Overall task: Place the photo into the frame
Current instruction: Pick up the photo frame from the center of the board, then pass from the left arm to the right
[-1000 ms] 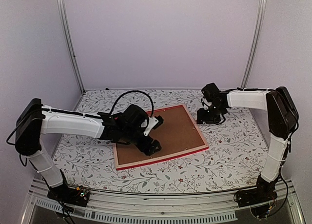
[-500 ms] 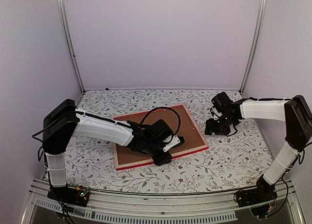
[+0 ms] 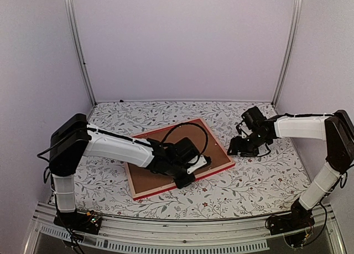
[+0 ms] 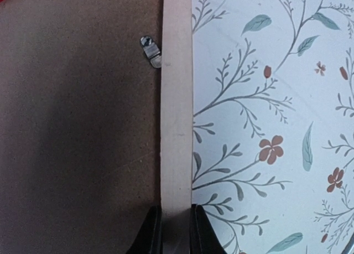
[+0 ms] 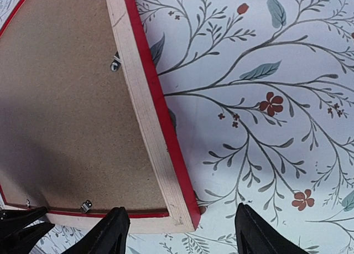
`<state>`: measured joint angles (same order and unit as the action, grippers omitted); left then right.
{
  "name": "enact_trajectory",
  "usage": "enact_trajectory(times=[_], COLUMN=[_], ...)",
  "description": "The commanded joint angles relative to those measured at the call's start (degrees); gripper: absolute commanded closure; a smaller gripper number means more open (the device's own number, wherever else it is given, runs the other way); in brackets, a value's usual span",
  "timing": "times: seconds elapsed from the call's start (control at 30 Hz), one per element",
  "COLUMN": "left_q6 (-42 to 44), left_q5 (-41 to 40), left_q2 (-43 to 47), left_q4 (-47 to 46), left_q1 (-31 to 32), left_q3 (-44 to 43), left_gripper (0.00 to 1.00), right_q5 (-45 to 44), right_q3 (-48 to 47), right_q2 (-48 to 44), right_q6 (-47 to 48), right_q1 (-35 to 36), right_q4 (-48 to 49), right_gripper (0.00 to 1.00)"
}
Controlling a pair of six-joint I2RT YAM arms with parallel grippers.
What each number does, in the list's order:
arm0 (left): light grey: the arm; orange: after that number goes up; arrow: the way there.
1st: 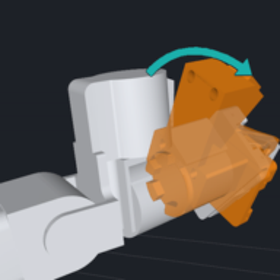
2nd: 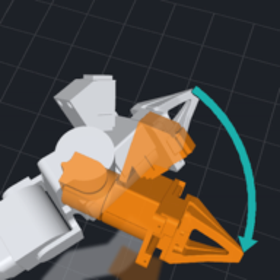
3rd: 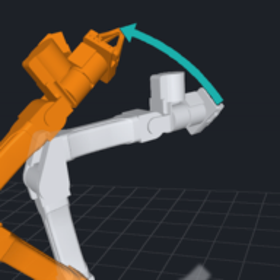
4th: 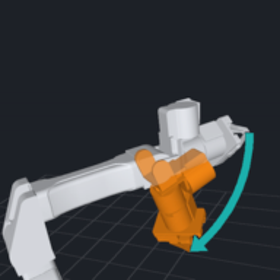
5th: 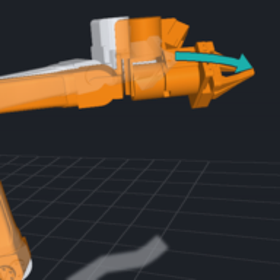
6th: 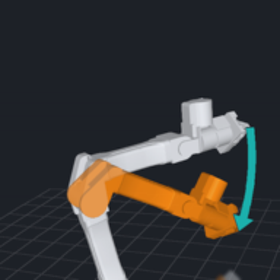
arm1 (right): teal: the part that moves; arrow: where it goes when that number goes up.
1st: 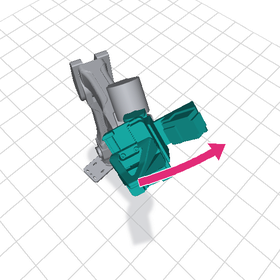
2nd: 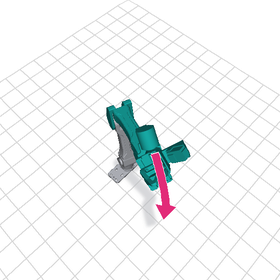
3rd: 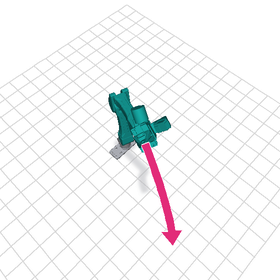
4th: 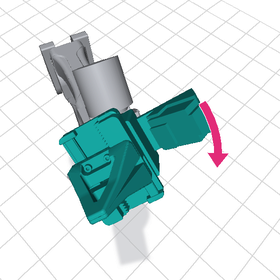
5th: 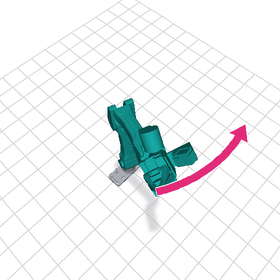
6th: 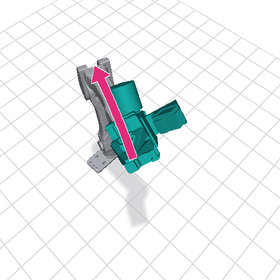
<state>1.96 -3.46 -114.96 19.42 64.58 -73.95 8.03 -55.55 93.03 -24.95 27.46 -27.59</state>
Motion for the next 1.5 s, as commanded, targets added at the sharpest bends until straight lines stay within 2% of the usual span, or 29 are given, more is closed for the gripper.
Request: enact_trajectory(times=[0.0, 0.27, 0.53, 0.63, 0.77, 0.97, 1.03, 1.2, 1.47], left_q6=[1.5, 2.3, 2.0, 1.6, 0.6, -0.6, -1.0, -1.1, 0.4], left_q5=[-1.0, -1.0, -2.2, -2.9, -3.0, -3.6, -4.1, -7.7, -18.3], left_q2=[4.8, 12.2, 12.8, 12.6, 12.2, 11.4, 11.3, 11.3, 10.5], left_q4=[0.6, -4.0, -5.5, -6.3, -7.2, -7.4, -7.3, -7.0, -5.8], left_q1=[0.6, 0.2, 0.2, 0.2, 0.1, 0.2, 0.2, 0.7, 3.7], left_q3=[-1.0, 2.5, 3.8, 4.7, 6.1, 7.3, 7.6, 7.8, 6.1], left_gripper=[1.00, 1.00, 1.00, 1.00, 1.00, 0.99, 0.92, 0.63, 0.34], right_q5=[5.7, 14.6, 25.3, 29.4, 33.1, 33.8, 33.9, 33.9, 34.1], right_q3=[-1.2, -1.4, 3.1, 6.0, 9.1, 9.3, 9.0, 8.4, 5.9], right_q2=[0.7, 3.3, 3.1, 3.1, 3.4, 2.8, 2.1, 0.2, -2.7], right_q6=[-0.8, -2.0, -5.6, -7.8, -11.2, -12.3, -12.5, -12.7, -13.0], right_q1=[0.1, -1.8, -3.8, -4.5, -5.2, -5.5, -5.6, -5.6, -5.6], right_q4=[1.4, 3.3, 11.7, 16.8, 22.1, 23.1, 22.8, 21.8, 18.9], right_gripper=[0.29, 0.26, 0.28, 0.33, 0.45, 0.62, 0.67, 0.79, 0.87])
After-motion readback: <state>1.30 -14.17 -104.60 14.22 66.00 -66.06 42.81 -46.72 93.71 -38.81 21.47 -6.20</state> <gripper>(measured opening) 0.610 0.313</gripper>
